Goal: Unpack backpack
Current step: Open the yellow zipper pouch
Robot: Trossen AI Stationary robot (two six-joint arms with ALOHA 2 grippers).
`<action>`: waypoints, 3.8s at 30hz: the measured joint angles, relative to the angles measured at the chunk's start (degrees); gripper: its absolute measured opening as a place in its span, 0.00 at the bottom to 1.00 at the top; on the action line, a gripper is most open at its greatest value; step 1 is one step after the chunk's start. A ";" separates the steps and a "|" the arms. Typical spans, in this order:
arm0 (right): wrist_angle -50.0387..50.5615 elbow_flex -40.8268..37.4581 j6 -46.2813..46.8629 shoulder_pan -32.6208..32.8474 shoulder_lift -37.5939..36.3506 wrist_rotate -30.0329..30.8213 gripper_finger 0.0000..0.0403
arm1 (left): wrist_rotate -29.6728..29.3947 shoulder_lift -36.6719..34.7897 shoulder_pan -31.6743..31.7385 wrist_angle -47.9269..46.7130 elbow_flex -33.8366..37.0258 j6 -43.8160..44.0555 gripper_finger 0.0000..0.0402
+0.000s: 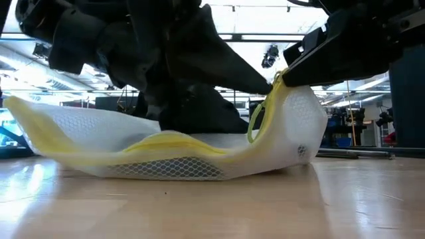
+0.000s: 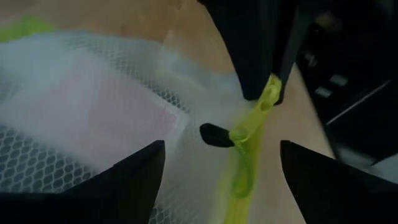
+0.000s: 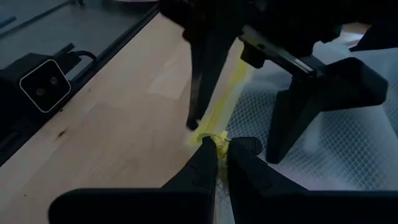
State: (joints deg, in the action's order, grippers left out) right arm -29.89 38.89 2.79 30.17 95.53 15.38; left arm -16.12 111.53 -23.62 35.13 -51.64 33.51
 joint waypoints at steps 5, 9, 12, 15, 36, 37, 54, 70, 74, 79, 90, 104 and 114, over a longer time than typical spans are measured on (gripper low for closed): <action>0.00 0.00 0.00 0.00 0.00 0.02 0.00 | -0.73 0.00 0.02 -3.24 -1.59 -2.76 0.73; 0.00 0.00 0.00 -0.02 0.00 0.00 0.00 | -0.72 0.04 0.05 -1.89 -1.59 -3.22 0.73; 0.00 0.00 0.02 -0.02 0.00 0.00 0.00 | -0.72 0.04 0.09 -1.76 -1.59 -3.36 0.73; 0.03 0.00 0.02 -0.02 0.00 0.00 0.00 | -0.72 0.04 -0.02 -0.01 -1.59 -5.62 0.73; 0.44 0.00 0.07 -0.04 0.00 -0.02 0.00 | 4.00 -0.07 0.00 0.68 -1.66 -15.45 0.43; 0.46 0.00 0.07 -0.07 0.00 -0.02 0.00 | 4.26 -0.09 0.00 0.66 -1.66 -15.76 0.40; 0.98 0.00 0.68 -0.63 0.00 -0.04 0.00 | 10.46 -0.13 -0.04 -1.44 -1.66 -21.33 0.00; 1.41 0.00 0.76 -0.63 0.00 -0.09 0.00 | 13.28 -0.54 -4.41 -11.96 -2.04 -16.40 0.00; 1.81 0.00 0.76 -0.61 0.00 -0.18 0.00 | 10.90 -1.03 -5.90 -16.89 -2.08 -14.05 0.00; 3.33 0.00 1.58 -0.63 0.00 0.09 0.00 | 9.27 -1.27 -7.19 -22.31 -2.07 -11.56 0.00; 12.85 -0.01 8.03 0.54 -0.02 2.59 0.00 | 7.68 -8.43 -10.74 -39.24 -1.48 -4.32 0.00; 21.17 -0.02 16.70 3.69 -0.09 4.79 0.00 | 4.29 -19.70 -20.67 -75.21 -1.59 21.30 0.00; 20.89 0.00 16.68 3.45 -0.17 4.70 0.00 | 18.31 -19.80 -26.07 -85.74 -1.64 35.58 0.00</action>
State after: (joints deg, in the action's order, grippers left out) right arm -9.00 38.89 19.47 33.62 95.35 20.08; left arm 2.19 91.72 -49.68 -50.61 -53.28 69.09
